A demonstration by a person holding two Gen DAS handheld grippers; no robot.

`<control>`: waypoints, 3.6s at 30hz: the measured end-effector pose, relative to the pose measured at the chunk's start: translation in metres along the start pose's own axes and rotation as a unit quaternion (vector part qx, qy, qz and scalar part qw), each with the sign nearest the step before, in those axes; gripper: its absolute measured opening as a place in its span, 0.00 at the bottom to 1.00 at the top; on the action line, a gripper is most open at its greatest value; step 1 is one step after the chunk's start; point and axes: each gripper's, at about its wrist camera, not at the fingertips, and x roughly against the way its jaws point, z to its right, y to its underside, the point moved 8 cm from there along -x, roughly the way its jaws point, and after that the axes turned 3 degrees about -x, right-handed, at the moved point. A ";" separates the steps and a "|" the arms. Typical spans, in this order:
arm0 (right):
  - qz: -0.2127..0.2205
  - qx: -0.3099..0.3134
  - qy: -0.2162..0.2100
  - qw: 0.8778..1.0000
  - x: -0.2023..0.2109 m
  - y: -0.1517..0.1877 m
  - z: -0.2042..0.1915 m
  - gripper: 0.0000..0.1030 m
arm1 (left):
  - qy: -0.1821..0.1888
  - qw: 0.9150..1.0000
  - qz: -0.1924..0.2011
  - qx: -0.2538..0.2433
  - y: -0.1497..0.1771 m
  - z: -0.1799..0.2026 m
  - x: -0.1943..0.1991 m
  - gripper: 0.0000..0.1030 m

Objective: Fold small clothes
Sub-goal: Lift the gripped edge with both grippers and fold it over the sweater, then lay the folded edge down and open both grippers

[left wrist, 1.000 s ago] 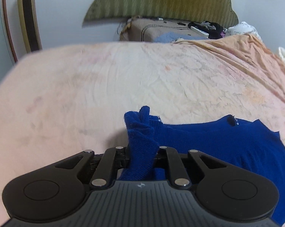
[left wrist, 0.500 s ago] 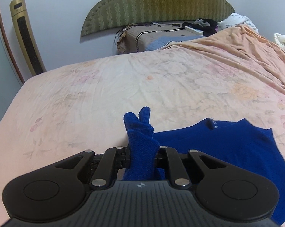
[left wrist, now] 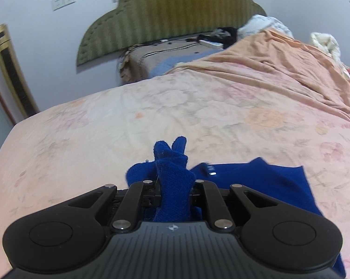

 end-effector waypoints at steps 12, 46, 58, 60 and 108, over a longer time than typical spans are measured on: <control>-0.021 -0.155 0.020 0.988 0.003 0.025 0.093 0.04 | 0.047 0.997 -0.016 -0.064 -0.008 0.111 -0.041 0.10; -0.074 -0.440 -0.061 0.893 0.012 0.083 0.185 0.16 | 0.036 0.999 0.041 -0.007 0.083 0.011 0.043 0.76; -0.122 -0.326 -0.064 0.935 -0.069 0.016 0.231 0.72 | 0.212 0.964 -0.030 0.160 0.087 -0.017 -0.019 0.76; -0.138 -0.331 -0.086 0.929 -0.095 0.017 0.238 0.69 | 0.242 0.951 -0.040 0.187 0.084 -0.014 -0.033 0.76; -0.173 -0.347 -0.120 0.914 -0.016 0.050 0.202 0.22 | 0.179 0.978 -0.006 0.106 0.157 0.019 0.058 0.10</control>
